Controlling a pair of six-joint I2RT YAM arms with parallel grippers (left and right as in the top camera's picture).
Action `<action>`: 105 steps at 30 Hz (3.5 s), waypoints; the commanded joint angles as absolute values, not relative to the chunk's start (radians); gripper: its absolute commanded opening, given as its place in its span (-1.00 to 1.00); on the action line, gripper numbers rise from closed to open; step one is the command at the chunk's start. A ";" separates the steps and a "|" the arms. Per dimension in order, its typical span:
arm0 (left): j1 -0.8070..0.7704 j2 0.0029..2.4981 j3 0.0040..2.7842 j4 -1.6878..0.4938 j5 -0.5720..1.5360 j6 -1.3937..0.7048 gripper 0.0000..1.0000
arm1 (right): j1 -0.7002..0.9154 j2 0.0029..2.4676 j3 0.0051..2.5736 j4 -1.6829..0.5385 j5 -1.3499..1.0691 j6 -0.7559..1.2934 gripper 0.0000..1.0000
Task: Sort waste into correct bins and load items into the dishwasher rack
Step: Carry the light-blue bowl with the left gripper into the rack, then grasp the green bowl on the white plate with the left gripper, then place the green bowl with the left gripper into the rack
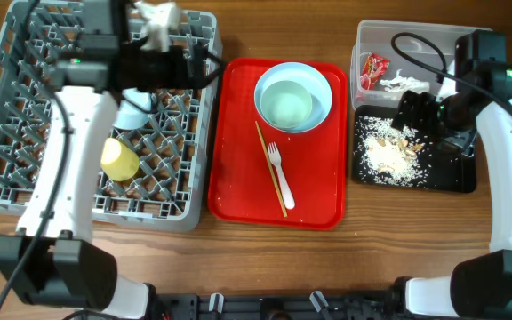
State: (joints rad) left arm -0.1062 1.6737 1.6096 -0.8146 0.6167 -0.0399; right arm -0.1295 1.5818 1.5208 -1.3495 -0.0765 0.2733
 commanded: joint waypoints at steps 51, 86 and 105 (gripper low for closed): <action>-0.031 1.779 1.620 -0.536 0.866 -0.308 -0.92 | -0.283 1.563 1.530 -1.351 -0.113 0.289 0.99; 0.231 2.136 1.620 -0.315 1.188 -0.514 -0.92 | -0.283 1.563 1.530 -1.367 -0.113 0.289 1.00; 0.411 2.085 1.620 -0.385 1.258 -0.513 0.99 | -0.283 1.563 1.530 -1.371 -0.113 0.289 0.99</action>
